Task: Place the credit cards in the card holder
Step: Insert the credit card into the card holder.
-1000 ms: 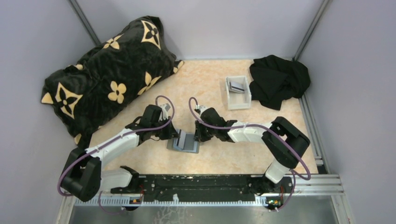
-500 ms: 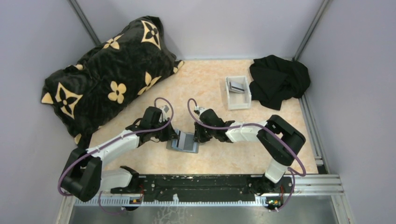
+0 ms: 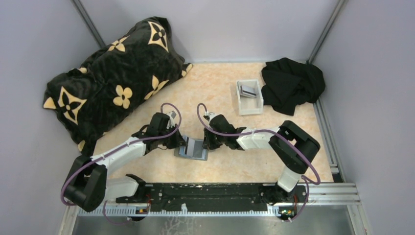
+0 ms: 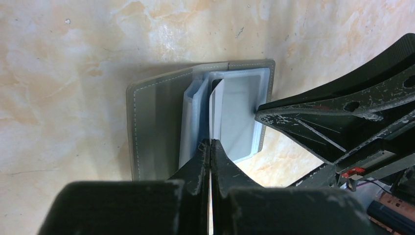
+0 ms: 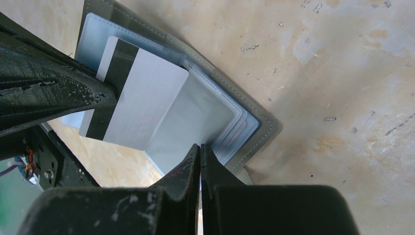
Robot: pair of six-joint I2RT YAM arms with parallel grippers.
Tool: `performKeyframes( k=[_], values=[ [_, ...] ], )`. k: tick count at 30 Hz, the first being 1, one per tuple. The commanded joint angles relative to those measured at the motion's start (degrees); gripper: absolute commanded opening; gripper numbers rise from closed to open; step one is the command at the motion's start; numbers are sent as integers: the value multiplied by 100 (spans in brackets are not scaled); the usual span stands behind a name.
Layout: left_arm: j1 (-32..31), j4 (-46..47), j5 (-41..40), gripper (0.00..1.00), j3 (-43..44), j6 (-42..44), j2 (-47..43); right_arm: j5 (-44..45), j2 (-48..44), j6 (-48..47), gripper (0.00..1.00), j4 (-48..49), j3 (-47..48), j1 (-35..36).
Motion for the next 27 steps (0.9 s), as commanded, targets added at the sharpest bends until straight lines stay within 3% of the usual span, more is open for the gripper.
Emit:
performKeyframes(
  k=[1, 16, 27],
  values=[
    [-7, -94, -400, 0, -24, 63, 32, 72, 72, -16, 0, 10, -78, 63],
    [-34, 149, -496, 0, 35, 127, 325, 41, 94, -16, 0, 18, -78, 63],
    [-101, 26, -547, 0, -238, 50, 18, 57, 117, -12, 0, 34, -70, 63]
  ],
)
